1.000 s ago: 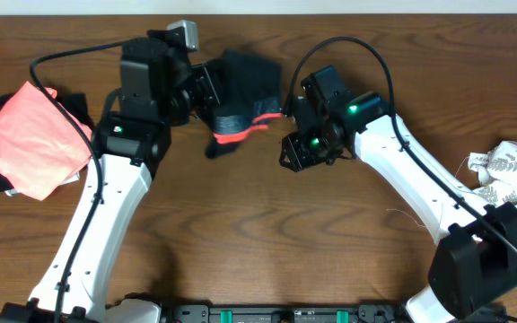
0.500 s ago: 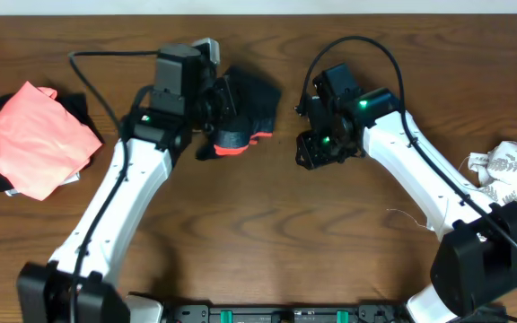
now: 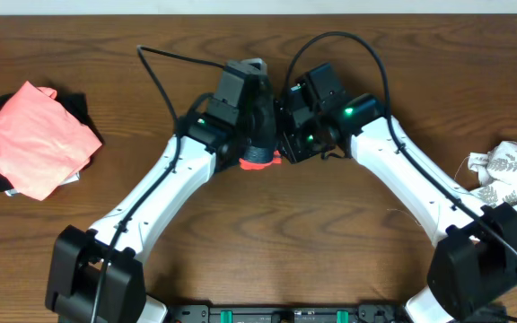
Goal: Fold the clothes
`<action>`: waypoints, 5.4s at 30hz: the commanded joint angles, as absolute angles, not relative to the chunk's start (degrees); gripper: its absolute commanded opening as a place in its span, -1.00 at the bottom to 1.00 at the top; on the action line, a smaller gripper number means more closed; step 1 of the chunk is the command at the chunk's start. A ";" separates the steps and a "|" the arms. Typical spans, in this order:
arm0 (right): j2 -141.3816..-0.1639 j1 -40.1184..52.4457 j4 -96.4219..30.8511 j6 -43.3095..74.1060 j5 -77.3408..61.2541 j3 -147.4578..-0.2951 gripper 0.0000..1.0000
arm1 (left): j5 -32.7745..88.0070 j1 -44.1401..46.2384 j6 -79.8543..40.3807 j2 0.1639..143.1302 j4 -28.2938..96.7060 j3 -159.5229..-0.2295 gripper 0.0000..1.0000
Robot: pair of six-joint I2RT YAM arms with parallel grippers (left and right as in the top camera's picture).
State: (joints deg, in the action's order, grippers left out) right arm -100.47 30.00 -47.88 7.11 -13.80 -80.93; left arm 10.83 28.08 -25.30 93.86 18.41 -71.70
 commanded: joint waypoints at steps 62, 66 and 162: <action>-93.65 9.82 -64.10 11.97 4.01 -80.77 -0.11 | -19.05 23.79 -12.69 95.15 23.20 -71.66 -0.84; -93.65 9.82 -64.10 11.97 3.33 -80.77 -0.12 | -18.94 23.79 -12.69 95.15 23.16 -71.66 -0.73; -93.67 10.07 -64.16 8.95 -1.91 -80.75 -0.03 | -2.68 -8.64 -4.10 94.70 -5.34 -53.39 -0.45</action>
State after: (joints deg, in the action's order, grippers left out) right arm -94.11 9.87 -64.62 10.61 -0.51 -80.82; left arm -8.34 -8.91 -3.33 95.00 -7.57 -53.28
